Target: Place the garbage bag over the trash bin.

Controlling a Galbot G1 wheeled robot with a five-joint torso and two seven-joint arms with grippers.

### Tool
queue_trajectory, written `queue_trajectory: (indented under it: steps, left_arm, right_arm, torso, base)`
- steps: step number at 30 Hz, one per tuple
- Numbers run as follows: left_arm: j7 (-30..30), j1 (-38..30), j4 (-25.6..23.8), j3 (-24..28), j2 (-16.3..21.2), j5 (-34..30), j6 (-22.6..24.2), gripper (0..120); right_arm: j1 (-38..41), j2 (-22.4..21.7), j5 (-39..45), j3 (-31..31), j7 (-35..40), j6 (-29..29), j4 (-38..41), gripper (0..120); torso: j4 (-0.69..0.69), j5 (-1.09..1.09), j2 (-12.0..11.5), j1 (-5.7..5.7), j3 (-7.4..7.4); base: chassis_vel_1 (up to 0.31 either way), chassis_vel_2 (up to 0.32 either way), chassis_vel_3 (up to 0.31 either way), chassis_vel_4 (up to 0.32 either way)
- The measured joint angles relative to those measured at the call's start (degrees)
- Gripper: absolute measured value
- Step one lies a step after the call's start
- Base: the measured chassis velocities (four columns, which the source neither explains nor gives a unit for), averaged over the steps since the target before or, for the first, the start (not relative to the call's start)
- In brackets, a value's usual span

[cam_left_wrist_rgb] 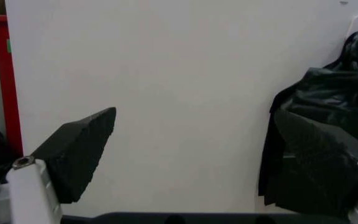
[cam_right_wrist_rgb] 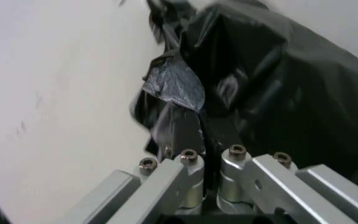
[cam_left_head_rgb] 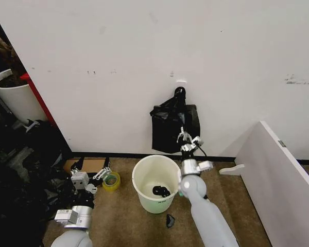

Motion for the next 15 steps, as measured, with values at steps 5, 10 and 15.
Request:
queue_trajectory:
  steps: [5, 10, 15]
  left_arm:
    - [0.08, -0.07, 0.36, 0.17, -0.54, 0.61, -0.26, 100]
    - [0.13, -0.07, 0.36, 0.16, -0.62, 0.74, -0.39, 100]
    - [0.14, -0.75, 0.95, -0.06, -0.64, 0.59, -0.47, 100]
  right_arm:
    - [-3.68, -2.11, -5.2, 0.35, -0.84, 0.97, 1.11, 0]
    - [-7.49, -3.91, -9.64, 0.8, -1.38, 2.18, 1.96, 0]
    - [-11.45, -5.44, -13.6, 1.88, -1.91, 3.35, 3.34, 0]
  torso:
    - [0.0, 0.0, 0.0, 0.0, 0.0]
    - [0.0, 0.0, 0.0, 0.0, 0.0]
    - [0.0, 0.01, 0.0, 0.0, 0.0]
  base:
    - [0.0, 0.0, 0.0, 0.0]
    - [0.0, 0.0, 0.0, 0.0]
    - [0.0, 0.0, 0.0, 0.0]
